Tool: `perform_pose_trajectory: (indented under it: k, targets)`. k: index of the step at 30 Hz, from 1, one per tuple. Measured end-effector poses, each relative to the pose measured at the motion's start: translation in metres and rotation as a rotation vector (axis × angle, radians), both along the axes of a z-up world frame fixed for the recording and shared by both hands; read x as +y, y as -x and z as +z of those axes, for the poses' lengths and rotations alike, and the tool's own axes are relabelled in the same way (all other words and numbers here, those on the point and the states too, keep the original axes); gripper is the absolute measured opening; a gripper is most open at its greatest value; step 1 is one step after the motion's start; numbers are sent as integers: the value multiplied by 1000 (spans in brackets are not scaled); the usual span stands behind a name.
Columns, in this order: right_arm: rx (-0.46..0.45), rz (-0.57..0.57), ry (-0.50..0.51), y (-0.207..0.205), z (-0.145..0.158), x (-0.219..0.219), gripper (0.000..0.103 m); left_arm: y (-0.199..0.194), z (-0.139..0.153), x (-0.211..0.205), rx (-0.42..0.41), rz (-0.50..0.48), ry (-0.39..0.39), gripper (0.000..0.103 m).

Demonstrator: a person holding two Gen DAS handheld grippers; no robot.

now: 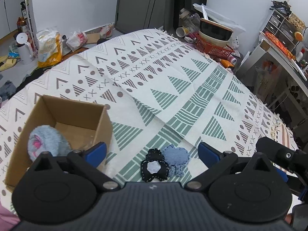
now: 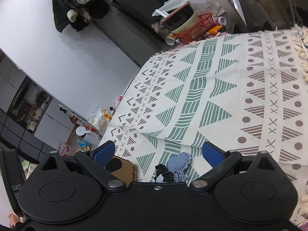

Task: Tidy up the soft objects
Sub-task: 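Move both grippers back to the black fabric piece and denim patch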

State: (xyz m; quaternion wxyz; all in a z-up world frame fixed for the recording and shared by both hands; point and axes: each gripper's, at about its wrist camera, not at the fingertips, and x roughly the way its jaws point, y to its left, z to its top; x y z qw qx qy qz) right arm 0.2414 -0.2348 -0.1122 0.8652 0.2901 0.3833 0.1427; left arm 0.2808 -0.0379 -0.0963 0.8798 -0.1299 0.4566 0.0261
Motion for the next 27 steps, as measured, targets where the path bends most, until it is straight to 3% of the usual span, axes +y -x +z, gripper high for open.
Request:
perform_pose_trajectory:
  k: [5, 8, 12, 15, 18, 27]
  targets:
    - [44, -21, -26, -9, -13, -5, 94, -9, -15, -3, 19, 9, 19, 98]
    - [89, -33, -50, -16, -26, -8, 87, -14, -28, -5, 44, 13, 43, 89]
    - [143, -37, -87, -23, -42, -7, 79, -19, -48, -5, 89, 36, 80, 68]
    - [165, -30, -88, -27, -49, -3, 75, -23, -62, -6, 122, 37, 102, 60]
    - [194, -36, -91, -32, -58, 0, 69, -27, -73, -8, 143, 35, 106, 58]
    - [288, -29, -106, -48, -85, 7, 69, -42, -110, -11, 232, 57, 78, 52]
